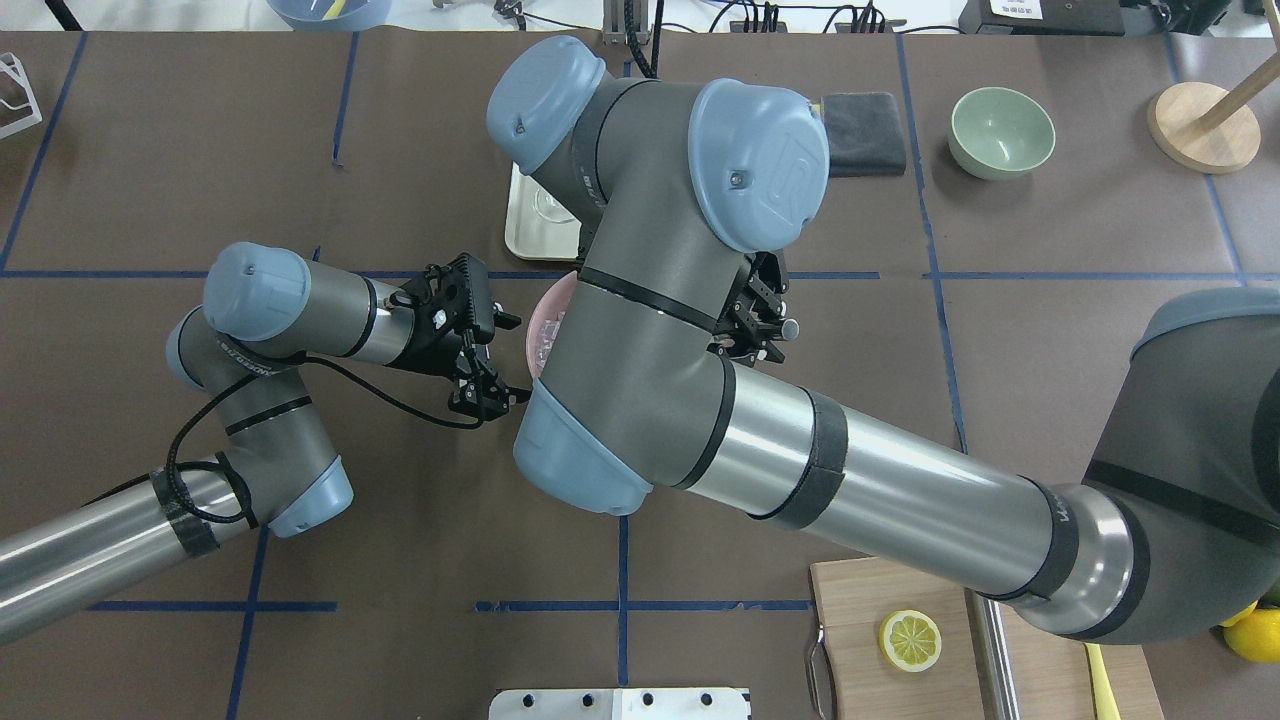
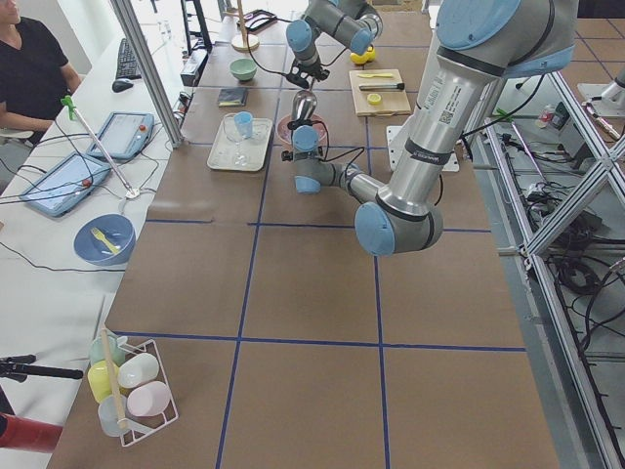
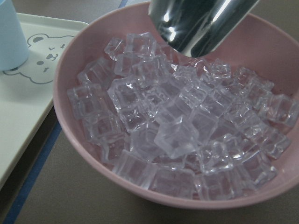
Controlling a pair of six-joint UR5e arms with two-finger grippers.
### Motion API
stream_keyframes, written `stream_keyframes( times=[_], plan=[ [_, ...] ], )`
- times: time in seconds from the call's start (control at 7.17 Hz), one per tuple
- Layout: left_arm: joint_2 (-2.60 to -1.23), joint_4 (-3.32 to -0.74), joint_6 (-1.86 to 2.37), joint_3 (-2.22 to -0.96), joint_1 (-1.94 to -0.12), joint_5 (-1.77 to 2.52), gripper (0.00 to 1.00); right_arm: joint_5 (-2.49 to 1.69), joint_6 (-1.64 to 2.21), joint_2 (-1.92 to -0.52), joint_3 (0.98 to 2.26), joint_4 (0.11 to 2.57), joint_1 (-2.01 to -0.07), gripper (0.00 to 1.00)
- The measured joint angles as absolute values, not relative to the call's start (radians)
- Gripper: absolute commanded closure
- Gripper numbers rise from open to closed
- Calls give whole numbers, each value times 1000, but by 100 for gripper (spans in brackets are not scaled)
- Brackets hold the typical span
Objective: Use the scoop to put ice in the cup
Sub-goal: 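Push the scoop into the ice cubes with the right gripper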
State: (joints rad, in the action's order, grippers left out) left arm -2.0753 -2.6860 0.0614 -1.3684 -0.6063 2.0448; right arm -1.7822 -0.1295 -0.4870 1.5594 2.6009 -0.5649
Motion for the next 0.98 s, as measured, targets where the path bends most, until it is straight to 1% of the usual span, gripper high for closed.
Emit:
stream_keyframes(
  times=[0.56,0.98],
  plan=[
    [-2075,-2699,62,-1368,-606,2045,0,-1758,-140,-525,1550,2565,-529,100],
    [-2075,-2700,63,-1368,-605,2045,0,-1763,-141,-616,1635,2510,-518,100]
  ],
)
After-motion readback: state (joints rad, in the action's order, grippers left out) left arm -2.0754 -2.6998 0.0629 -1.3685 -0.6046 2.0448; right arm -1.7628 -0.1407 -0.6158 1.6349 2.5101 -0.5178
